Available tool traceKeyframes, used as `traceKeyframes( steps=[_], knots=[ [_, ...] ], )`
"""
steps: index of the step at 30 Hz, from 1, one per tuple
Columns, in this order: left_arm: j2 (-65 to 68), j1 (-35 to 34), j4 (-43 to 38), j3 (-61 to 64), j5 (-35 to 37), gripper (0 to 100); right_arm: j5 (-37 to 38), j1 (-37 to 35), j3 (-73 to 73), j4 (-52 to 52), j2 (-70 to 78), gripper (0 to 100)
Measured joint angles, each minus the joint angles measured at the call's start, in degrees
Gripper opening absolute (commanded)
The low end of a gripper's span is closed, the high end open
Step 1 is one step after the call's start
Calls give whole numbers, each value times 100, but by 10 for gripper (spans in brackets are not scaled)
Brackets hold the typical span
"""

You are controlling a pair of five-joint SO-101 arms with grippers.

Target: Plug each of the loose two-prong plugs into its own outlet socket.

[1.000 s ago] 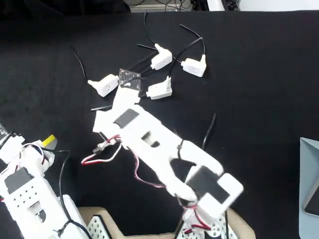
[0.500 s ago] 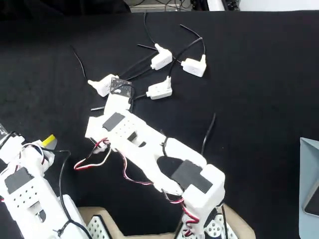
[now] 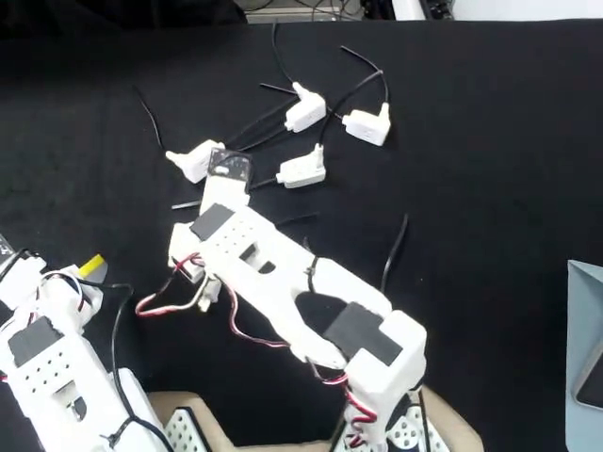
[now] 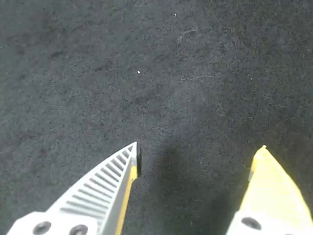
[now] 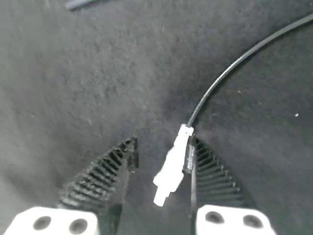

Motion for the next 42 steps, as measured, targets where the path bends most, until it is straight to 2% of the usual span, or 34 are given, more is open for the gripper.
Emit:
traceKeyframes(
  steps=[15, 23, 29, 34, 42],
  knots=[
    [0, 0, 0, 0, 0, 354, 0, 0, 501, -369, 9, 163],
    [0, 0, 0, 0, 0, 354, 0, -44, 378, -360, 492, 162],
    [0, 0, 0, 0, 0, 354, 26, -70, -193, 466, 756, 152],
    [0, 0, 0, 0, 0, 354, 141, -105, -571, 1213, 774, 8],
    [0, 0, 0, 0, 0, 354, 571, -105, -659, 1345, 774, 12]
  ],
)
